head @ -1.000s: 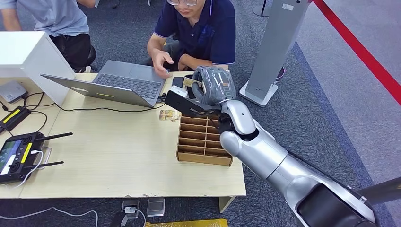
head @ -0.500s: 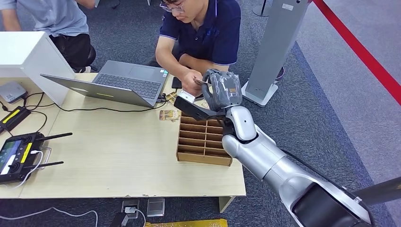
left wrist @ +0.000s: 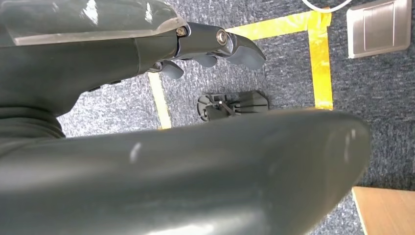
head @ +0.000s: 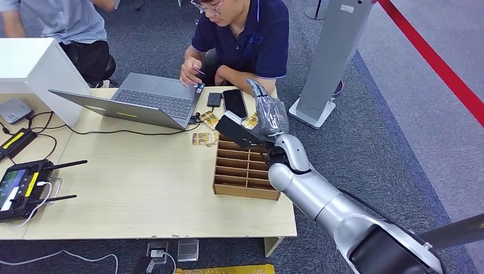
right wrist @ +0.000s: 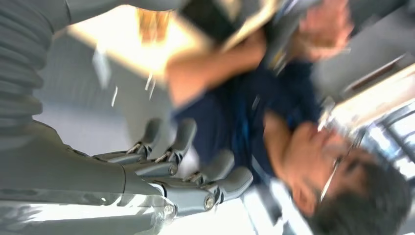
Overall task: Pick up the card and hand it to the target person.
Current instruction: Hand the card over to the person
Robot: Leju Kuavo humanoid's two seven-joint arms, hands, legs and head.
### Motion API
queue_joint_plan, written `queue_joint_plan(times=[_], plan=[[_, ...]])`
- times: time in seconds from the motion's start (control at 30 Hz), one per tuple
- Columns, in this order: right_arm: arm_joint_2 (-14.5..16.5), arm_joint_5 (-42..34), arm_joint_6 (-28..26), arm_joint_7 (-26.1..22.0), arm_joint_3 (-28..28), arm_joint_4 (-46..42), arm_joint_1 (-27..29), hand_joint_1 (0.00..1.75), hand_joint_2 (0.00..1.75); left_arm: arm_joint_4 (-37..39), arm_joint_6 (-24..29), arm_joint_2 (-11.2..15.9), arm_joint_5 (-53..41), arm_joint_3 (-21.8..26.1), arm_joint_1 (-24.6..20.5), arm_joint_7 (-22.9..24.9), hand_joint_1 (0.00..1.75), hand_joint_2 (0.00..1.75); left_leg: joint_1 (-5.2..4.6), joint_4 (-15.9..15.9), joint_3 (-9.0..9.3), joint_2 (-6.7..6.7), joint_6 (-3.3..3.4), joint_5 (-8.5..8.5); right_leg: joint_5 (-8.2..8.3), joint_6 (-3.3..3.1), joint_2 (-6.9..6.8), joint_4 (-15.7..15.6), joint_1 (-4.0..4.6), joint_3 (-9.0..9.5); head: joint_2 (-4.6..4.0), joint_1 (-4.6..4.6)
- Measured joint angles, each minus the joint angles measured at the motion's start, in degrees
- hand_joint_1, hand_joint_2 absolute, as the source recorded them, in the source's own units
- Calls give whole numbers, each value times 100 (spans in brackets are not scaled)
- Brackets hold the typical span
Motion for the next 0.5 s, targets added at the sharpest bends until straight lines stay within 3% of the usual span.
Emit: queue_joint_plan(times=[0.1, 0.27, 0.5], plan=[[-18, -1373, 290, -621, -160, -270, 251, 0, 175, 0, 38, 2, 54, 0, 46, -46, 0, 0, 0, 0, 1, 0, 0, 0, 0, 0, 0, 0, 0, -1, 0, -2], [-301, -2841, 462, -1114, -424, -1047, 837, 0, 175, 0, 71, 15, 143, 1, 164, -132, 0, 0, 0, 0, 2, 1, 1, -1, 0, 0, 0, -3, 0, -1, 0, 3], [-860, -3435, 651, -1339, -813, -2239, 1816, 0, 175, 0, 72, 34, 220, 9, 265, -162, 0, 0, 0, 0, 4, 0, 1, -2, 0, 0, -1, -7, 0, 1, 0, 3]])
